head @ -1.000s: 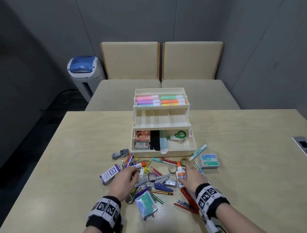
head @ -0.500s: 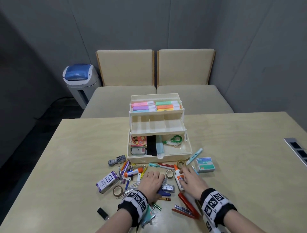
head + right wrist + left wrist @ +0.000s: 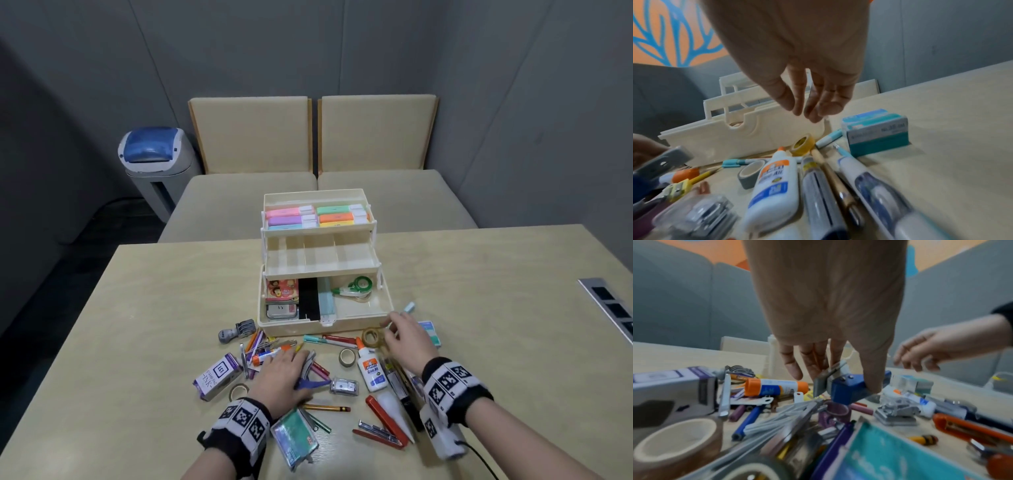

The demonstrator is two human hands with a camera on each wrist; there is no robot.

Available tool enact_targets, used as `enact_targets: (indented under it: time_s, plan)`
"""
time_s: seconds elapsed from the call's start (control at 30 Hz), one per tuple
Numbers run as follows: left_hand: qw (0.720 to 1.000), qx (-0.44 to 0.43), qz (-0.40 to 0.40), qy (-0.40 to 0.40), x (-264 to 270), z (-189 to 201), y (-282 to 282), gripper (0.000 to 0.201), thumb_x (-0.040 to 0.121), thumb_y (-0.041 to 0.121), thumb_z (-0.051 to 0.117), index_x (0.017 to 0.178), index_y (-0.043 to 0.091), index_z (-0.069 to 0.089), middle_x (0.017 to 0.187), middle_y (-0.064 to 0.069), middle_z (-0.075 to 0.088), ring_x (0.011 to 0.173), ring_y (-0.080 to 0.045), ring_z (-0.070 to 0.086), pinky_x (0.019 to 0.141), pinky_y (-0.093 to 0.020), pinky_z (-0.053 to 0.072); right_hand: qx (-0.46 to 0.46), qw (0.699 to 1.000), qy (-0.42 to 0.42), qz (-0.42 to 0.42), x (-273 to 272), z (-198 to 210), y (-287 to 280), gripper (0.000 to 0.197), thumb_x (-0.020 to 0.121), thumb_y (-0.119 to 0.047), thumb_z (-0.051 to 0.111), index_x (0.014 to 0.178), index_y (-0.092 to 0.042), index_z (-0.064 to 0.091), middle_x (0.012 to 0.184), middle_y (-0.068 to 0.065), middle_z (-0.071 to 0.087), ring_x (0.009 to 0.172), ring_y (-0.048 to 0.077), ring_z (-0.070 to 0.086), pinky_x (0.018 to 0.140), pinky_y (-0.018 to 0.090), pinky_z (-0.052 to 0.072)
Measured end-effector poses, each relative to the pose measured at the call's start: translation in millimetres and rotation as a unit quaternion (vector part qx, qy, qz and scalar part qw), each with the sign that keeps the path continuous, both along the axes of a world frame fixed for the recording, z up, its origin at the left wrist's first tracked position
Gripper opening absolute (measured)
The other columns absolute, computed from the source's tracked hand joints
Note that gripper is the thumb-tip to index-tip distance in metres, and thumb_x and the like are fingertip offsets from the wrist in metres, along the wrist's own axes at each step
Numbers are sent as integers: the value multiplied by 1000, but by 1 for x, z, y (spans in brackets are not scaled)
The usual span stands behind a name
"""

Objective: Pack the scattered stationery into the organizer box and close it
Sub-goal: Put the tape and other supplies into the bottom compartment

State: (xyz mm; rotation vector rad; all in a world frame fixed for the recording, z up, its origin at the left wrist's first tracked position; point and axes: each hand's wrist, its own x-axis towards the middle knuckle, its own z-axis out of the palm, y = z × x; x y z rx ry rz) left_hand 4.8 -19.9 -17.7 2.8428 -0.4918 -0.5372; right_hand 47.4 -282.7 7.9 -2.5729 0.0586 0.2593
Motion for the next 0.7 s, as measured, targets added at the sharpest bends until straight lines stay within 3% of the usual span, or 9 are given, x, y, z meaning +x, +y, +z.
enact_targets:
  time_s: [0.13,0.23,0.37,0.43,0.5,0.6,0.7]
  plan:
    - [998,54,-32,-9,7,-3,-14,69,89,48,54,145,21,25,143,-5,38,131,-22,33,110,-39,25,24,999,-24,-32,21,16,-5,17,97,-15,47,107,-17,60,109,-8,50,95,9,50,85,23,41]
    - [998,59,-37,0,12,-8,-16,66,90,48,51,145,21,26,142,-5,39,131,-23,34,111,-40,24,34,997,-17,-60,25,16,-25,16,94,-12,48,95,-19,62,105,-3,59,93,13,54,86,29,45]
    - [998,51,-31,9,18,-12,-16,66,90,52,48,145,23,26,145,-4,37,134,-22,33,113,-40,22,-11,997,79,14,-1,1,-44,11,92,-19,54,95,-19,64,99,-2,65,88,14,60,84,33,51]
    - [998,47,-27,12,20,-12,-16,65,90,52,48,145,24,27,145,-3,38,134,-22,33,113,-40,23,-53,987,135,68,-21,-8,-44,8,89,-27,59,94,-22,61,97,-6,61,88,13,59,79,29,51]
    - [999,40,-23,18,21,-13,-15,66,89,52,48,145,24,26,146,-2,37,134,-22,33,113,-40,25,-94,975,174,106,-36,-17,-39,18,83,-36,64,93,-26,53,96,-7,56,88,14,57,72,26,46]
    - [1000,18,-10,16,19,-11,-12,65,89,51,50,144,25,27,143,-1,39,132,-20,34,111,-38,27,-142,968,174,112,-47,-30,-29,35,79,-42,66,102,-25,46,107,-3,55,93,18,57,75,30,48]
    - [1000,-5,13,-2,16,-5,-5,59,91,49,49,142,25,31,140,0,40,130,-18,35,109,-35,29,-148,975,145,81,-46,-33,-20,33,84,-36,62,109,-23,44,114,0,56,95,21,59,77,32,50]
